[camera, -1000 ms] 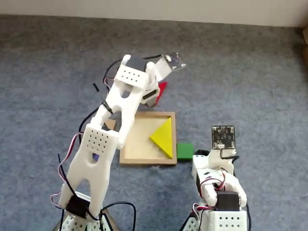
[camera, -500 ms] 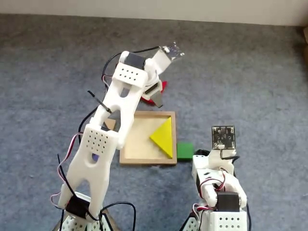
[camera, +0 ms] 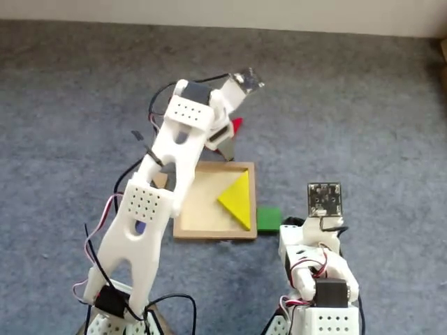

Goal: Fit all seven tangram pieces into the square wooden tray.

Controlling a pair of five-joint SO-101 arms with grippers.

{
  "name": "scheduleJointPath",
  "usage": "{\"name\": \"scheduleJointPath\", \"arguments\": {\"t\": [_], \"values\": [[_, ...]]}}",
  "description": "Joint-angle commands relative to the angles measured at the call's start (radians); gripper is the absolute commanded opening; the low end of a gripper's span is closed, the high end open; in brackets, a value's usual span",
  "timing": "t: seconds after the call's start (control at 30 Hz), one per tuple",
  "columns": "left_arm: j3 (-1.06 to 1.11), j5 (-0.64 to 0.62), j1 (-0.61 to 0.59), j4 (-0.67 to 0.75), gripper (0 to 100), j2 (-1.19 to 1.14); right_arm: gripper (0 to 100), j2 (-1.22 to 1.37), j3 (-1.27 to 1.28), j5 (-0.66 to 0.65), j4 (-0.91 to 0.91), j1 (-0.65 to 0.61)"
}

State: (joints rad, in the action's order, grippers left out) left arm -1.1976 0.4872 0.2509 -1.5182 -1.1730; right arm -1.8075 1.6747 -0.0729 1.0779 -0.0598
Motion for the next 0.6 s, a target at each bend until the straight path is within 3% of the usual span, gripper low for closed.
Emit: {"name": "scheduleJointPath", "arguments": {"t": [0.0, 0.4, 0.57], "values": [[-0.018, -0.011, 0.007, -0.006, 34, -0.012, 2.9, -0.005, 0.09, -0.011, -0.013, 0.01], [-0.019, -0.009, 0.004, 0.009, 33, -0.065, 2.9, -0.005, 0.09, -0.011, -0.013, 0.01], [-0.019, 0.029, 0.004, 0.069, 21, -0.07, 2.9, -0.005, 0.09, -0.011, -0.013, 0.01]]}}
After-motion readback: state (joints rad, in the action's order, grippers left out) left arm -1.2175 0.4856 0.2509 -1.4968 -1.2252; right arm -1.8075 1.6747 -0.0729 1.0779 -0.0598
